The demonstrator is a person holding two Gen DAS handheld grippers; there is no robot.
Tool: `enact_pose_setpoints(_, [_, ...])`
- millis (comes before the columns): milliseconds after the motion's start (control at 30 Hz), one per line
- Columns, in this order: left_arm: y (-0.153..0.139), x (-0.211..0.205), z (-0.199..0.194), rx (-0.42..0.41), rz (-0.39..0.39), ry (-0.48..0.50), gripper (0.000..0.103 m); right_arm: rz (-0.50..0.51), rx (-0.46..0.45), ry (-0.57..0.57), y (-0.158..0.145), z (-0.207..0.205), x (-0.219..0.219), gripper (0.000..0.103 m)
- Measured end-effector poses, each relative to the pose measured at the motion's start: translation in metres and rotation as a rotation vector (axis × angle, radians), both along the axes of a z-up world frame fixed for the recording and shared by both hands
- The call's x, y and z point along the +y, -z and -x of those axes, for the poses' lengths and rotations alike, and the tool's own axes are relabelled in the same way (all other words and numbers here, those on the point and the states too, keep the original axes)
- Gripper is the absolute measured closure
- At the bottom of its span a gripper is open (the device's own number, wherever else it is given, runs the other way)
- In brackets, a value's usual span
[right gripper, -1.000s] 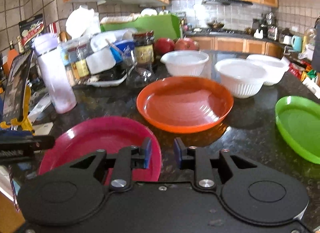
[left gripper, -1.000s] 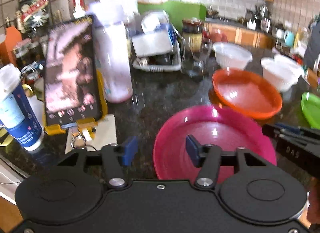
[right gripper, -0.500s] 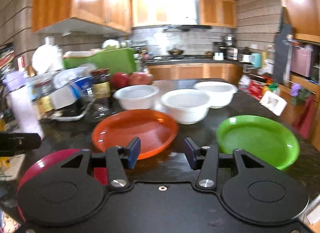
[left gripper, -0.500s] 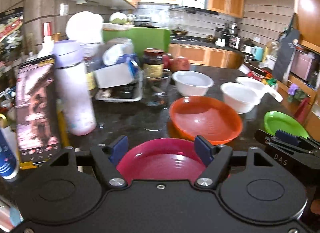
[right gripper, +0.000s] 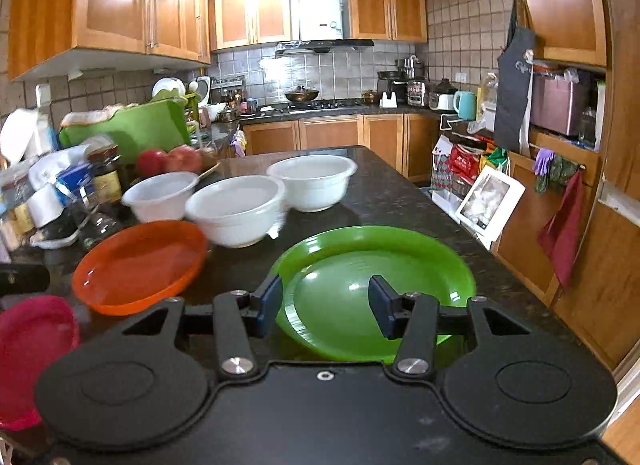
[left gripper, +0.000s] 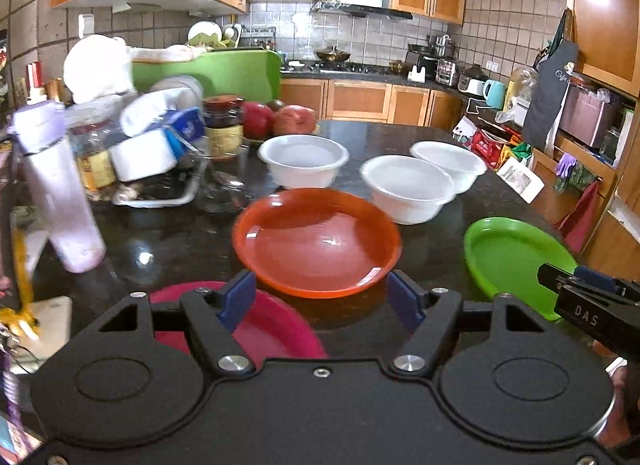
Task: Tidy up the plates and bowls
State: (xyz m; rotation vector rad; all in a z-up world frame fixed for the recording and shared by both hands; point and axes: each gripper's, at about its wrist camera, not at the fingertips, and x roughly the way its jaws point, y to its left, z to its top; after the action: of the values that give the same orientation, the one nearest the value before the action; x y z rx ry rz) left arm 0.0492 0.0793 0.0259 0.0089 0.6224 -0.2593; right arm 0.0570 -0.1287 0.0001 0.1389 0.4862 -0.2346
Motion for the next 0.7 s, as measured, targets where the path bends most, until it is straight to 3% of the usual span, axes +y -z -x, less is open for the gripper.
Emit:
enact_pose_setpoints(233, [0.011, -0.067, -0.014, 0.042, -0.013, -0.033, 0.030, -0.028, 0.009, -0.024, 0.003, -0.011, -0.069, 0.053])
enact_pose_setpoints(700, [0.041, -0.150, -0.031, 0.054, -0.107, -0.118, 0.031, 0.014, 0.069, -0.153, 0.016, -0.055, -0.137, 0.057])
